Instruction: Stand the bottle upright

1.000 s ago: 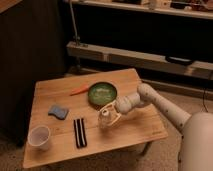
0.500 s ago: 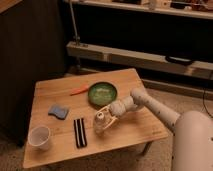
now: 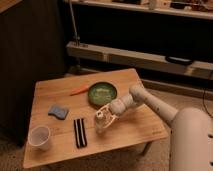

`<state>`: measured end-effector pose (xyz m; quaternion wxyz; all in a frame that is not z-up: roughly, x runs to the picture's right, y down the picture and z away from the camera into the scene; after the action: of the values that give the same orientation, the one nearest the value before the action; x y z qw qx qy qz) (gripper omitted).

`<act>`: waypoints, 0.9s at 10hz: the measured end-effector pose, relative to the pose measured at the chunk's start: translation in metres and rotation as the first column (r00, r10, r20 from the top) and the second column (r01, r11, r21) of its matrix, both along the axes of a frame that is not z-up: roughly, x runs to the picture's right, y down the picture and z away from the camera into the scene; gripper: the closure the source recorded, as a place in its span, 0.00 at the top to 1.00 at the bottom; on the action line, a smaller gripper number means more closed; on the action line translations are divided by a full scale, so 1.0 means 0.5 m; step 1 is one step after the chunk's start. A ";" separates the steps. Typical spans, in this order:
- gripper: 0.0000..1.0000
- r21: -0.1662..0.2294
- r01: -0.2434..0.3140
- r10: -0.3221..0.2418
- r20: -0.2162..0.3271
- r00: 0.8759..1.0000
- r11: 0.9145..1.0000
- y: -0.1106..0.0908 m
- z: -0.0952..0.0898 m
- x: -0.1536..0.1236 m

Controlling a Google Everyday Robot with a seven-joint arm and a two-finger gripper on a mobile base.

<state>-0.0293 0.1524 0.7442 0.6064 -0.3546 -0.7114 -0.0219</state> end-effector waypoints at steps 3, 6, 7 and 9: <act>0.03 -0.011 0.023 -0.023 -0.001 1.000 1.000 0.007 0.006 -0.002; 0.31 -0.025 0.032 -0.032 0.001 0.999 0.999 0.017 0.012 -0.003; 0.45 -0.029 0.036 -0.035 0.003 0.999 0.999 0.021 0.014 -0.005; 0.65 -0.034 0.040 -0.040 0.003 0.999 0.999 0.028 0.019 -0.006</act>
<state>-0.0324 0.1662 0.7534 0.5989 -0.3791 -0.7050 -0.0224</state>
